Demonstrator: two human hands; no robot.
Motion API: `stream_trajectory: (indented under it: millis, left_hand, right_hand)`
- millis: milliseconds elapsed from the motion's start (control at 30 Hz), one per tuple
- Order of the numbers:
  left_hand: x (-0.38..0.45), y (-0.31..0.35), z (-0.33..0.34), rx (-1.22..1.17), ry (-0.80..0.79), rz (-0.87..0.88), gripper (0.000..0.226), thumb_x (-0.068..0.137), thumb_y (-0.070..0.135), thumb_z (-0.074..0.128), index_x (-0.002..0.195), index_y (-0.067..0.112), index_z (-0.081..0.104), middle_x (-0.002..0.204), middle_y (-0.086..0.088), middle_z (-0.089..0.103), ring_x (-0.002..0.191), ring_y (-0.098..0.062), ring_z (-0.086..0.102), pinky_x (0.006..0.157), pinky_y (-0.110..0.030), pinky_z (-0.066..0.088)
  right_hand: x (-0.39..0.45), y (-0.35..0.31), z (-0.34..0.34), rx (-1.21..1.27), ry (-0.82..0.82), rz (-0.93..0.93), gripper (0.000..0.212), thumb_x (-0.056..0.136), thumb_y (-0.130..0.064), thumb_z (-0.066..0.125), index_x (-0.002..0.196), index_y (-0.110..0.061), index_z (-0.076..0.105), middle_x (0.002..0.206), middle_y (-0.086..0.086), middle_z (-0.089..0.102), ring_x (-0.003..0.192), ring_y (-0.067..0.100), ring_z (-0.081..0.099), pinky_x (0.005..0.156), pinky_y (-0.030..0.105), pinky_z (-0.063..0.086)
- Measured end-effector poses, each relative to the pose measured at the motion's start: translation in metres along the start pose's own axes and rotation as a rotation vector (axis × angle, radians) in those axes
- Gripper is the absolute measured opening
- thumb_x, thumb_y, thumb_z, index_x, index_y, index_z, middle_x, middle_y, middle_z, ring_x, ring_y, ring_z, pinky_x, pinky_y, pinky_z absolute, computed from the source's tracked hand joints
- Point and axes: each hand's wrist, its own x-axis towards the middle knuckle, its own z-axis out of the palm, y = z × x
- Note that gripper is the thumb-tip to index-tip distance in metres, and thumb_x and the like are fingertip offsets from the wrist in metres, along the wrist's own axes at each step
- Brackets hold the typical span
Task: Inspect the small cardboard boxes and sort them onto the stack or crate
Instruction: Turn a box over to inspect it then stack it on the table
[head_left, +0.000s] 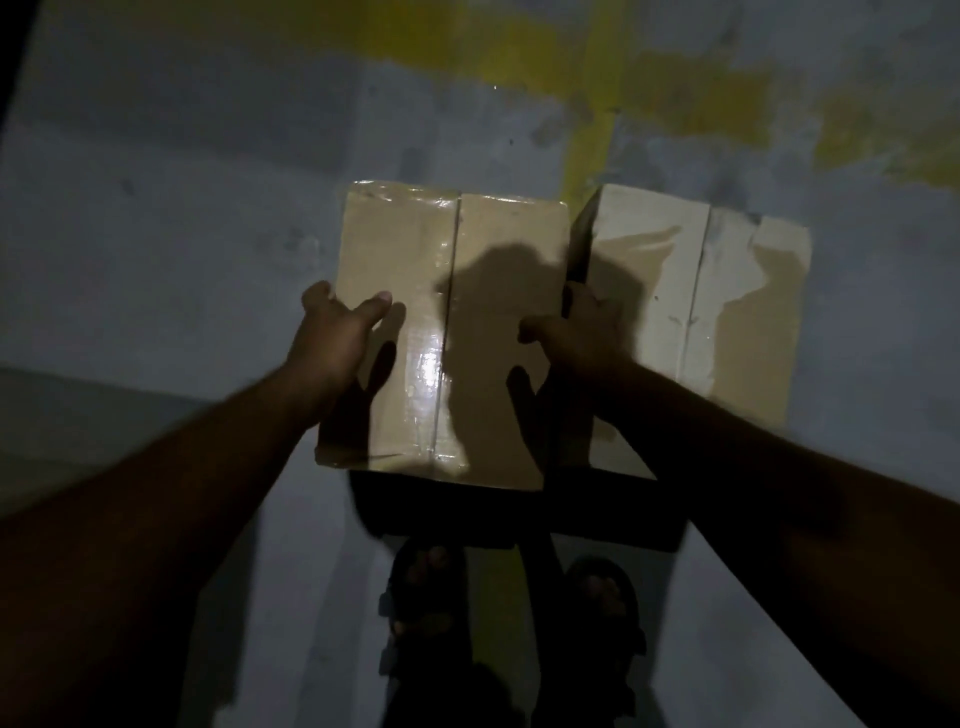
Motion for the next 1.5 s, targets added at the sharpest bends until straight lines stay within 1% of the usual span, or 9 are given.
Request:
stream_trajectory:
  millis: [167,300,400,533,700,833,967,1133,1500]
  left_hand:
    - [0.007,-0.006,-0.025,-0.137,0.010,-0.183,0.093,0.072,0.057,0.073,0.145,0.013,0.036,0.133,-0.005,0.052,0.116,-0.029,0.054,0.092,-0.041,0.046]
    - [-0.006,-0.002,-0.036,-0.223,-0.041,-0.156,0.105,0.044,0.060,0.079,0.133,0.014,0.047,0.120,-0.010,0.063,0.104,-0.030,0.065,0.088,-0.048,0.055]
    - [-0.039,0.029,-0.056,-0.199,-0.008,-0.068,0.082,0.063,0.043,0.081,0.133,0.012,0.050,0.118,-0.010,0.067,0.096,-0.022,0.068,0.069,-0.035,0.054]
    - [-0.108,0.101,-0.096,-0.212,0.031,0.109,0.061,0.078,0.024,0.077,0.133,0.014,0.054,0.116,-0.005,0.068,0.098,-0.019,0.069,0.076,-0.033,0.054]
    - [-0.233,0.218,-0.165,-0.085,0.129,0.408,0.065,0.067,0.056,0.076,0.124,0.027,0.064,0.121,-0.010,0.062,0.100,-0.016,0.068,0.090,-0.042,0.058]
    - [-0.375,0.332,-0.224,-0.184,0.198,0.589,0.054,0.079,0.049,0.076,0.126,0.025,0.062,0.123,-0.006,0.051,0.104,-0.016,0.061,0.097,-0.046,0.053]
    - [-0.512,0.429,-0.286,-0.199,0.247,0.807,0.059,0.087,0.040,0.070,0.141,0.024,0.049,0.125,-0.004,0.043,0.111,-0.018,0.053,0.101,-0.047,0.049]
    - [-0.659,0.510,-0.376,-0.238,0.284,1.025,0.098,0.064,0.062,0.076,0.148,0.031,0.037,0.137,-0.002,0.042,0.123,-0.021,0.050,0.105,-0.047,0.046]
    - [-0.821,0.401,-0.523,-0.357,0.575,1.179,0.103,0.064,0.044,0.083,0.150,0.034,0.027,0.120,0.024,0.048,0.112,-0.002,0.052,0.096,-0.032,0.047]
  right_hand:
    - [0.002,-0.006,0.016,0.187,-0.092,-0.017,0.075,0.085,-0.014,0.073,0.147,-0.014,0.031,0.106,-0.004,0.055,0.096,0.015,0.056,0.083,0.028,0.046]
    - [-0.015,-0.015,0.019,0.341,-0.073,-0.036,0.083,0.082,-0.002,0.076,0.147,-0.006,0.024,0.116,0.005,0.057,0.094,0.011,0.060,0.068,0.009,0.048]
    - [-0.034,-0.029,-0.002,0.405,-0.033,-0.045,0.097,0.064,-0.016,0.090,0.144,-0.007,0.034,0.123,0.014,0.061,0.110,0.026,0.064,0.095,0.037,0.054]
    - [-0.088,-0.073,-0.068,0.373,-0.049,-0.123,0.117,0.031,-0.064,0.089,0.133,-0.017,0.054,0.128,0.010,0.062,0.112,0.029,0.063,0.091,0.052,0.057]
    - [-0.223,-0.176,-0.189,0.417,0.096,-0.305,0.102,0.041,-0.062,0.092,0.128,-0.027,0.053,0.130,0.007,0.057,0.109,0.024,0.065,0.091,0.048,0.058]
    - [-0.360,-0.268,-0.295,0.423,0.189,-0.591,0.084,0.064,-0.045,0.089,0.132,-0.035,0.040,0.133,-0.002,0.039,0.111,0.016,0.056,0.091,0.039,0.056]
    - [-0.495,-0.347,-0.388,0.430,0.251,-0.819,0.086,0.061,-0.052,0.088,0.125,-0.046,0.031,0.125,-0.008,0.051,0.111,0.018,0.059,0.094,0.049,0.055]
    - [-0.638,-0.420,-0.460,0.488,0.270,-1.036,0.087,0.070,-0.034,0.088,0.133,-0.036,0.028,0.114,-0.016,0.050,0.117,0.022,0.055,0.100,0.051,0.051]
    - [-0.821,-0.465,-0.375,0.428,0.148,-1.375,0.099,0.053,-0.050,0.092,0.128,-0.052,0.027,0.126,-0.008,0.053,0.116,0.020,0.059,0.093,0.048,0.056]
